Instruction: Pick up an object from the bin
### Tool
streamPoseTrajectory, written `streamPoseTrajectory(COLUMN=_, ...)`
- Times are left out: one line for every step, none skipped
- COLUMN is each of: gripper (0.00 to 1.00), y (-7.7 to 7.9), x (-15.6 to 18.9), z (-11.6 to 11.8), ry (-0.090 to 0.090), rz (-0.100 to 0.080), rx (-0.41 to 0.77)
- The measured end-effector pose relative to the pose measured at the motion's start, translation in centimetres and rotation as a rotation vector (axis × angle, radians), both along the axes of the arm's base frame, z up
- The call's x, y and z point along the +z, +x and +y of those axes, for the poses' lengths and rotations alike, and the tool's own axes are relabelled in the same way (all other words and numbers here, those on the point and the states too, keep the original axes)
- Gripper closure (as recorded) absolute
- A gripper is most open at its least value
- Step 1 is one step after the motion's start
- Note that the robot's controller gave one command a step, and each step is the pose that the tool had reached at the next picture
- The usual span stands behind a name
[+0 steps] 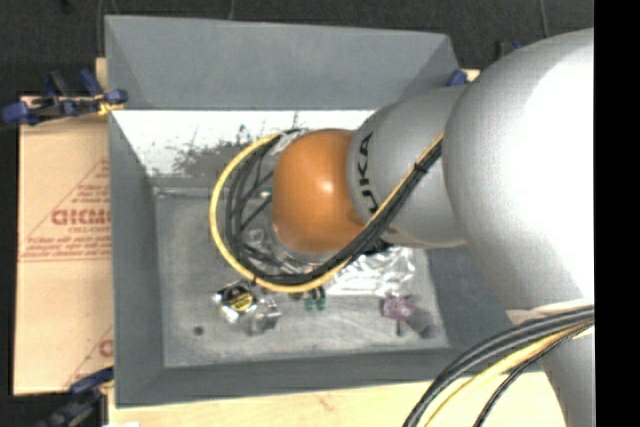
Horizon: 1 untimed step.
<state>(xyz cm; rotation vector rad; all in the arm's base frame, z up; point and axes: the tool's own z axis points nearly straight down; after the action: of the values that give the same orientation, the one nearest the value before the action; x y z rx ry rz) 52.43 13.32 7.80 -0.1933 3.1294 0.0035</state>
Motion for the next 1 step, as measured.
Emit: streamPoseTrajectory(gripper=1.0, y=0.15, x=0.27, z=0.03, ry=0.001, rz=-0.002, rx=-0.002)
